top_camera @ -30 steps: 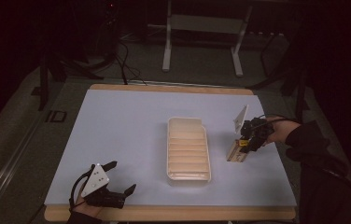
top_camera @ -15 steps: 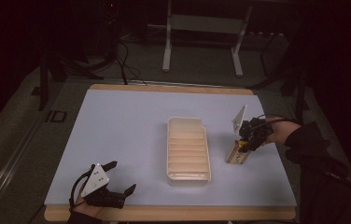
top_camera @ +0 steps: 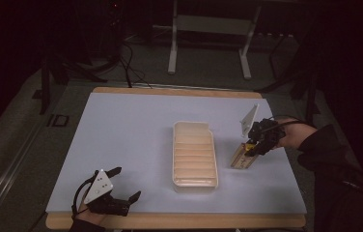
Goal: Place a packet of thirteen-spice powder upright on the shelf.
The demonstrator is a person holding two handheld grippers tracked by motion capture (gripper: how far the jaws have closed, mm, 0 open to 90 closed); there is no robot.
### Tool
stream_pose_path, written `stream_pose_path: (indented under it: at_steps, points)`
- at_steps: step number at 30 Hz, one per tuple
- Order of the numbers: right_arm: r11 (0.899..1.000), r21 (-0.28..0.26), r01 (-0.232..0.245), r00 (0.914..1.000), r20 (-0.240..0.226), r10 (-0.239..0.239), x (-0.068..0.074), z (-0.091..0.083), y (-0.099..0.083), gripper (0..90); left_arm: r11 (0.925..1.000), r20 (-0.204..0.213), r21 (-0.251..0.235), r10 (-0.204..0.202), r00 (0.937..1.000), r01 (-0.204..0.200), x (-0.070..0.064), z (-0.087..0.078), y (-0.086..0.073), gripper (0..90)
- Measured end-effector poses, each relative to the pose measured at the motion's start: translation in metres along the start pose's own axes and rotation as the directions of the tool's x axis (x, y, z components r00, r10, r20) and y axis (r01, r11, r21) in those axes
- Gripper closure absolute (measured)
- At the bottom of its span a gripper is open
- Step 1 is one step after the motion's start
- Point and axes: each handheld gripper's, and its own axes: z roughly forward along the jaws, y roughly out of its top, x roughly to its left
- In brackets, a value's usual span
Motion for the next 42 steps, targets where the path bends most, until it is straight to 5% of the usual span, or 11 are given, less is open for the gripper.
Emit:
stream_pose_path:
  at_steps: [14, 20, 30, 33, 38, 42]
  points:
    - [0.994, -0.109, 0.031, 0.9993, 0.024, -0.029, 0.010, -0.024, 0.025, 67.6, 1.0000, 0.000, -0.002, 0.001, 1.0000, -0.001, 0.000, 0.000, 0.000, 0.0]
    - [0.977, -0.204, 0.066, 0.9975, 0.037, -0.060, 0.013, -0.029, 0.037, 67.6, 1.0000, 0.002, 0.000, 0.003, 1.0000, -0.003, 0.000, 0.000, 0.001, 0.0]
    - [0.958, -0.271, 0.091, 0.9957, 0.039, -0.084, 0.011, -0.014, 0.055, 67.6, 1.0000, 0.011, 0.002, 0.003, 0.9999, -0.003, -0.001, 0.000, 0.000, 0.0]
    - [0.946, -0.301, 0.118, 0.9927, 0.060, -0.104, 0.011, -0.012, 0.058, 67.7, 1.0000, 0.012, 0.003, 0.004, 0.9999, -0.004, -0.001, 0.000, 0.000, 0.0]
    - [0.910, -0.382, 0.158, 0.9874, 0.061, -0.146, 0.013, -0.008, 0.062, 67.7, 1.0000, 0.016, 0.004, 0.005, 0.9999, -0.005, -0.001, 0.000, 0.000, 0.0]
    - [0.903, -0.396, 0.168, 0.9858, 0.065, -0.155, 0.011, 0.000, 0.067, 67.7, 1.0000, 0.018, 0.004, 0.004, 0.9998, -0.004, -0.001, 0.000, 0.000, 0.0]
